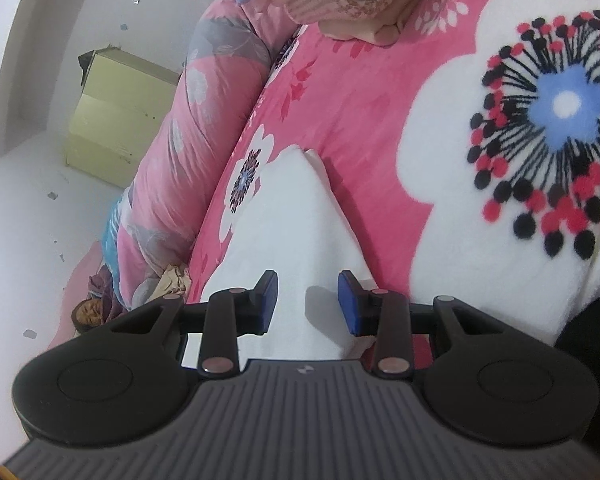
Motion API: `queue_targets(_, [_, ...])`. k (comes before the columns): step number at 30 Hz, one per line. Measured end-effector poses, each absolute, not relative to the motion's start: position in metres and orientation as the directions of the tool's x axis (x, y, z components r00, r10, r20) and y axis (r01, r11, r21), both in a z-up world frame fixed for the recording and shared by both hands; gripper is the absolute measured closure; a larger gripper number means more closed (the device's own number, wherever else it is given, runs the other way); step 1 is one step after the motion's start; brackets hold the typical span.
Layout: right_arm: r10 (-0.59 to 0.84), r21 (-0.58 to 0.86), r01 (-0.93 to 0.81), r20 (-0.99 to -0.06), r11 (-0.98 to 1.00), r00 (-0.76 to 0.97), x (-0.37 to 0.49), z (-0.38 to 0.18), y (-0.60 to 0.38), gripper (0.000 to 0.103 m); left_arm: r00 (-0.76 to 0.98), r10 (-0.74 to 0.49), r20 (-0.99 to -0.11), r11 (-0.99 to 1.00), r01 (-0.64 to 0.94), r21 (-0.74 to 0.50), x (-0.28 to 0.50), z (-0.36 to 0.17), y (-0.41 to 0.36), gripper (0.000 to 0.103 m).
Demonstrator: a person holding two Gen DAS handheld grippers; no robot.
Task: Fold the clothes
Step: 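Open both grippers and lift them away from the folded sweatshirt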
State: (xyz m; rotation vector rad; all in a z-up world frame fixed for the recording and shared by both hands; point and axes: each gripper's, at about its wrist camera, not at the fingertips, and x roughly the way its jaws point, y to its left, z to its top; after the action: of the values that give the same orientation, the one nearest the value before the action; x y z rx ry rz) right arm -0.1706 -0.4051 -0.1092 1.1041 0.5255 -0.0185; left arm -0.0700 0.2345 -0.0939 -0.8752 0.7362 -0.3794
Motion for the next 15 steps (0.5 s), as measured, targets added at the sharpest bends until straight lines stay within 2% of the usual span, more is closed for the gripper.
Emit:
queue_targets(2, [0.235, 0.843, 0.273, -0.414, 0.463, 0.88, -0.172, -0.108, -0.406, 0.07, 0.718, -0.572, -0.398, 0.654, 0.106, -0.749, -0.074, -0.071, 0.237, 0.095])
queue_targets(5, [0.228, 0.838, 0.281, -0.422, 0.467, 0.878, -0.172, -0.108, -0.409, 0.07, 0.73, -0.544, -0.414, 0.733, 0.174, -0.658, -0.078, -0.061, 0.238, 0.096])
queue_targets(8, [0.224, 0.835, 0.292, -0.43, 0.466, 0.874, -0.171, -0.111, -0.411, 0.07, 0.697, -0.509, -0.505, 0.777, 0.119, -0.619, -0.077, -0.08, 0.25, 0.096])
queue_targets(10, [0.225, 0.835, 0.298, -0.435, 0.462, 0.872, -0.17, -0.114, -0.412, 0.07, 0.691, -0.51, -0.513, 0.758, 0.078, -0.648, -0.08, -0.09, 0.262, 0.094])
queue_targets(11, [0.225, 0.835, 0.299, -0.437, 0.462, 0.871, -0.17, -0.115, -0.413, 0.07, 0.7, -0.514, -0.496, 0.742, 0.073, -0.667, -0.084, -0.091, 0.268, 0.092])
queue_targets(15, [0.223, 0.832, 0.305, -0.443, 0.464, 0.868, -0.169, -0.116, -0.414, 0.07, 0.711, -0.54, -0.451, 0.719, 0.11, -0.687, -0.087, -0.085, 0.273, 0.056])
